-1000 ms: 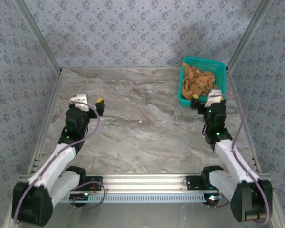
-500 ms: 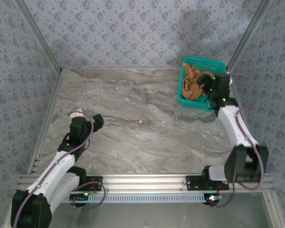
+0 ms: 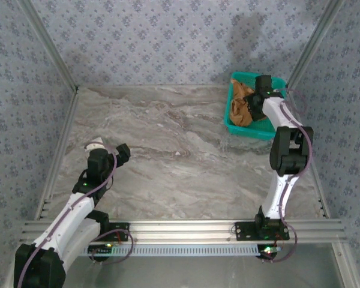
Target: Fold the inside-out t-shirt
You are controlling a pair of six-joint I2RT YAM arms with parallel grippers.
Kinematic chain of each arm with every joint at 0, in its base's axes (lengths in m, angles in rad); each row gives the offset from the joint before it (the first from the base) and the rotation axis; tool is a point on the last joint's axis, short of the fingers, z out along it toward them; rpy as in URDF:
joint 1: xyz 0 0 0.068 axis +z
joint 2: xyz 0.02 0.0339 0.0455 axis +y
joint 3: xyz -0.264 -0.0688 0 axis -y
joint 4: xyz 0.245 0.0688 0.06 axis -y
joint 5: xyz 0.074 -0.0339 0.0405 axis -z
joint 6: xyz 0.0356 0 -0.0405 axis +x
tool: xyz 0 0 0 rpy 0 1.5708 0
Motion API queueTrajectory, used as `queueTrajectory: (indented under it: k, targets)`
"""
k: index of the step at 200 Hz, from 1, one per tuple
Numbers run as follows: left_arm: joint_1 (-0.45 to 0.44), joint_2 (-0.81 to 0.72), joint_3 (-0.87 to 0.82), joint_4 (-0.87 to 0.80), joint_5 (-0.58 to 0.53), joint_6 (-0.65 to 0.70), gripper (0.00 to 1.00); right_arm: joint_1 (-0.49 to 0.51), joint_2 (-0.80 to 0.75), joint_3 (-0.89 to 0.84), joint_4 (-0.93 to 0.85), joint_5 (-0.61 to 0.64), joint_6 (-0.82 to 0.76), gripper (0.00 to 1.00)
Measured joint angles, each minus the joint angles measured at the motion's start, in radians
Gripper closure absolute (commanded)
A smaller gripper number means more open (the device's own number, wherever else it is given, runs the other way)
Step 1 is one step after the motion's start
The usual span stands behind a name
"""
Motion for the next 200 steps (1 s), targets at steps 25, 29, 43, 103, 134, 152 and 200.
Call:
queueTrajectory:
  k: [25, 29, 43, 103, 134, 152, 200]
  targets:
    - [0.0, 0.017, 0.0, 0.003, 0.009, -0.005, 0.0, 0.0, 0.083, 0.111, -0.093, 0.029, 0.017, 0.33]
    - [0.0, 0.019, 0.0, 0.003, 0.011, -0.006, 0.0, 0.0, 0.095, 0.13, -0.104, 0.034, 0.019, 0.34]
    - [0.0, 0.024, 0.0, 0.003, 0.013, -0.006, 0.0, 0.0, 0.135, 0.178, -0.136, 0.044, 0.023, 0.4]
    - [0.0, 0.024, 0.0, 0.003, 0.015, -0.005, 0.0, -0.011, 0.258, 0.33, -0.226, 0.076, 0.015, 0.93]
    - [0.0, 0.024, 0.001, 0.002, 0.019, -0.005, 0.0, -0.022, 0.259, 0.336, -0.226, 0.064, -0.005, 1.0]
    - [0.0, 0.024, 0.001, 0.0, 0.019, -0.006, 0.0, -0.029, 0.259, 0.336, -0.226, 0.037, -0.013, 1.0]
    - [0.0, 0.024, 0.001, 0.0, 0.018, -0.01, 0.0, -0.029, 0.195, 0.315, -0.2, 0.017, -0.052, 1.0]
